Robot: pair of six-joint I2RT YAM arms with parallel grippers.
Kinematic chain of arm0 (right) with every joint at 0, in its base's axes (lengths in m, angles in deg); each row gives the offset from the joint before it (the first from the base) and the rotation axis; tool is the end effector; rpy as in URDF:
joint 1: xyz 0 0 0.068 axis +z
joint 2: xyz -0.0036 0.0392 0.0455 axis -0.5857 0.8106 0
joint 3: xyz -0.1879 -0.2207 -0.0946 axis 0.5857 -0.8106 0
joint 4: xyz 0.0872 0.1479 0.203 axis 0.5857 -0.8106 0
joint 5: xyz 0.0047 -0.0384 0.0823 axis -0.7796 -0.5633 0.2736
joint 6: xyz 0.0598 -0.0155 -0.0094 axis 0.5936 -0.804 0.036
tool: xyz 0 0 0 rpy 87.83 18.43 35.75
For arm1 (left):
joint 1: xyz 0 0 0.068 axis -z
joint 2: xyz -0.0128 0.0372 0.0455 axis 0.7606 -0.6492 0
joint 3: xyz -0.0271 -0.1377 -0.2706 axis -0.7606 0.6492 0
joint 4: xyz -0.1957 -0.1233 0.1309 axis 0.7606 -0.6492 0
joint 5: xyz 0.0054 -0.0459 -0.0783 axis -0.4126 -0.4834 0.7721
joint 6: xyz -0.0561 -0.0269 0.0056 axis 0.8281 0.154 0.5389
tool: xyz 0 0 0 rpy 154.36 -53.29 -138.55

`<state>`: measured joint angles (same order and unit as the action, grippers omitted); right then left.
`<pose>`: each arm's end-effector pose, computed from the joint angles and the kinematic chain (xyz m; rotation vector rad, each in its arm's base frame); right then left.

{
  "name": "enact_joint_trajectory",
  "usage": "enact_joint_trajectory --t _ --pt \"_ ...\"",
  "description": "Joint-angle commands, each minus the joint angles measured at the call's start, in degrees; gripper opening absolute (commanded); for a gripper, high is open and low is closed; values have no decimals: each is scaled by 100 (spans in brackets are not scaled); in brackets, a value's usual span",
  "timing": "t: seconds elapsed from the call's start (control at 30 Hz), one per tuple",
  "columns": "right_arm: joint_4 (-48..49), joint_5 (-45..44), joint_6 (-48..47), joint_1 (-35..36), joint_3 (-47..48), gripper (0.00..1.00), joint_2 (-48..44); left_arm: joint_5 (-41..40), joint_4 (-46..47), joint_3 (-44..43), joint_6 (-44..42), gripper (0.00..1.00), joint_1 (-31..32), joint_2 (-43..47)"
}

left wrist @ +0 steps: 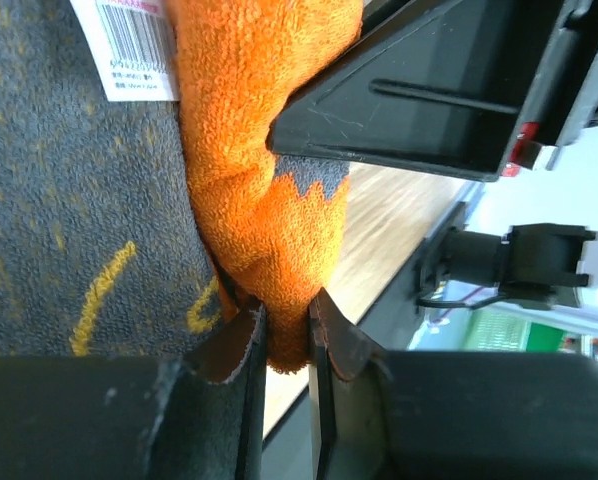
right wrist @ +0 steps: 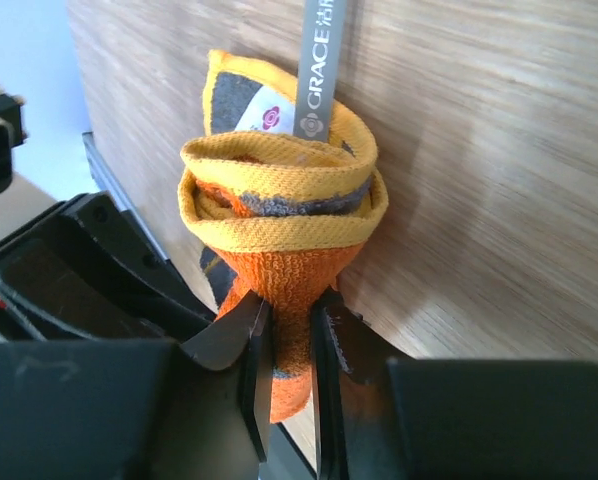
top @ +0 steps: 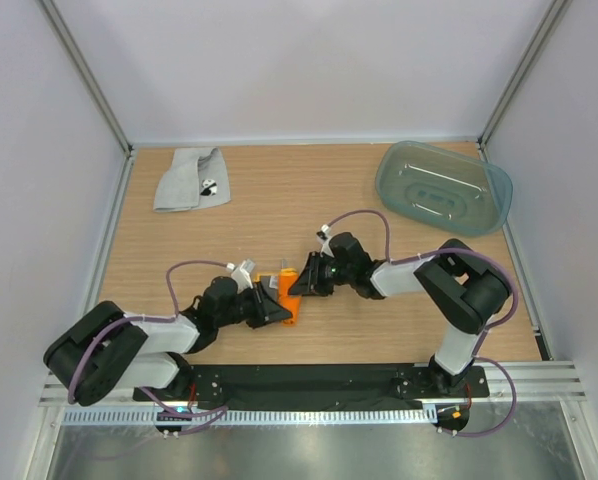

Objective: Roll the towels
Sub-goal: Roll the towel

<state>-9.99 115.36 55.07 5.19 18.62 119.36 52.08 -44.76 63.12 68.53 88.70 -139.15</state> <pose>0.2414 0.2392 0.1436 -0.0562 2.5198 1.3357 0.1412 -0.1362 0.1385 -0.2349 2.3494 -1.3673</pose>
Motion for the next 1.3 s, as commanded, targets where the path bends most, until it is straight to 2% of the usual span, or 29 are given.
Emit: enact_joint_trajectory --t 0.0,0.07,0.1,0.17,0.2,0.27,0.43,0.47,0.53,0.8,0.9,1.1,1.27 --pt "-710 -412 -267 36 410 19 -349 23 -1019 -457 -606 1 -51 219" --pt "-1580 -631 -539 27 700 17 -411 -161 -1720 -676 -887 4 -33 377" --pt "-2409 -981 -723 62 988 15 -420 -388 -2256 -860 -1106 12 28 691" --pt "-2969 -1264 -979 115 1174 15 -411 -792 -3039 -1160 -1406 18 116 904" --pt "-3328 -1518 -1023 150 1323 14 -403 -916 -3278 -1248 -1494 26 160 1088" --pt "-3586 -1651 -1076 229 1430 14 -394 -1128 -3805 -1520 -1714 33 318 1221" --pt "-4219 -2073 -1094 405 1781 14 -359 -1963 -4616 -2030 -2048 40 722 1301" --pt "-4263 -2100 -1094 449 1825 14 -359 -2146 -4678 -2161 -2118 45 897 1283" --pt "-4491 -2196 -1103 484 1992 14 -323 -2593 -4915 -2285 -2171 46 1117 1213" --pt "-5116 -2311 -1103 686 2564 14 -174 -4212 -5188 -3189 -2478 50 2655 589" --pt "-5186 -2276 -1094 713 2634 14 -174 -4635 -5249 -3454 -2541 51 2945 89" --pt "-5265 -2215 -1094 713 2687 14 -235 -5302 -5372 -4025 -2594 50 3140 -1096" --pt "-5300 -2144 -1111 713 2652 15 -297 -5655 -5548 -4175 -2383 48 3245 -1591"
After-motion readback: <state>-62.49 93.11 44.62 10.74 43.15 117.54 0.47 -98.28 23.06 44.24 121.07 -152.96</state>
